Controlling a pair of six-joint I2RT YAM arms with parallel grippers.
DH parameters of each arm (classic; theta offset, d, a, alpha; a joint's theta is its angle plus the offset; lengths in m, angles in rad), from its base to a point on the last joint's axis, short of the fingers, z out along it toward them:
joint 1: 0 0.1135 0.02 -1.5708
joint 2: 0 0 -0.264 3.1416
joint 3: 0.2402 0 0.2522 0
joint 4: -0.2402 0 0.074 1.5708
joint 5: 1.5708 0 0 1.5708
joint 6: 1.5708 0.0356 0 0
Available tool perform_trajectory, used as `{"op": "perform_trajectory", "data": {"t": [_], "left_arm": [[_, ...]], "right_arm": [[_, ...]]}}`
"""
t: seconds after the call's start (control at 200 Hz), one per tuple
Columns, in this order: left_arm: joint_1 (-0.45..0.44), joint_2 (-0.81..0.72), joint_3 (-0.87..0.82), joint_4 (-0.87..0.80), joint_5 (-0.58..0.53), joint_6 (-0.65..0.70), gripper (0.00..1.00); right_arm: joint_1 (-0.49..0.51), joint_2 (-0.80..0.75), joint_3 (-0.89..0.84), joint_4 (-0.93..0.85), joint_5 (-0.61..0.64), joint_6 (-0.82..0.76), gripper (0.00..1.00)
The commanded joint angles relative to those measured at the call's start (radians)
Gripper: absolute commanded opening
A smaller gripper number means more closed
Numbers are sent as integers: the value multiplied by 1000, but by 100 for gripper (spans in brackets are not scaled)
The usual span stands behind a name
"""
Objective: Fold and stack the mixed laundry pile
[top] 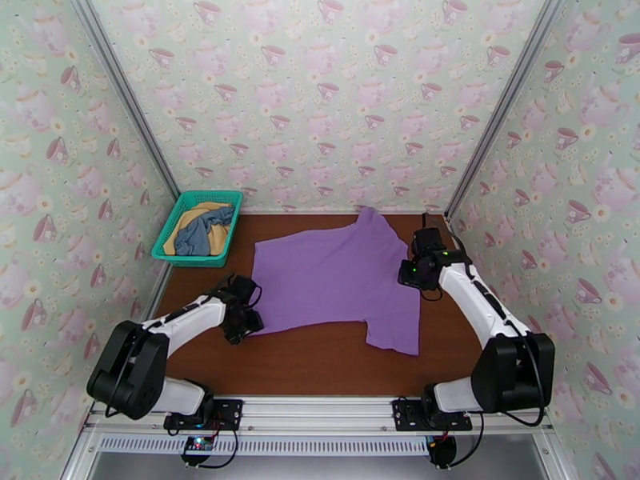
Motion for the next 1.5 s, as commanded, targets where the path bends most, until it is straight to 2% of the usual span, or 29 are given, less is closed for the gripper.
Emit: {"op": "perform_trajectory", "data": {"t": [0.0,0.05,0.145,0.225,0.371,0.511,0.606,0.636,0.736,0.771,0.806,0.856,0.927,0.997,1.172,1.352,1.492], "left_arm": [[3,99,1,105,-27,12,48],[9,128,22,108,-43,23,42],[32,176,82,106,-77,48,22],[60,203,134,95,-99,71,0],[114,200,198,56,-130,115,0],[175,151,210,30,-135,158,0],[210,116,210,8,-138,183,0],[216,106,209,3,-136,189,0],[231,75,194,0,-109,206,0],[233,65,184,3,-97,208,0],[235,51,173,7,-82,209,0],[236,30,155,17,-60,205,0],[237,0,126,37,-35,195,0],[238,-22,103,54,-17,183,0],[238,-47,74,85,28,165,0],[238,-69,62,98,30,163,0],[238,-84,58,100,32,163,0]], "right_arm": [[5,-61,-27,5,-28,3,30],[12,-81,-40,2,-28,0,30],[33,-134,-77,5,-43,-11,31],[61,-185,-110,19,-73,-20,32],[150,-270,-163,53,-124,-46,37],[291,-301,-149,91,-143,-102,37],[381,-297,-105,89,-104,-171,36],[418,-294,-85,78,-56,-208,36],[530,-300,-56,45,63,-451,38],[561,-301,-60,16,84,-556,42],[590,-299,-71,-29,127,-678,51],[608,-286,-90,-101,189,-811,53],[619,-253,-126,-233,258,-944,55],[649,-236,-180,-293,288,-1034,56],[733,-261,-308,-288,164,-1098,54],[787,-305,-482,-221,154,-1162,50],[789,-290,-537,-103,158,-1180,55]]}}
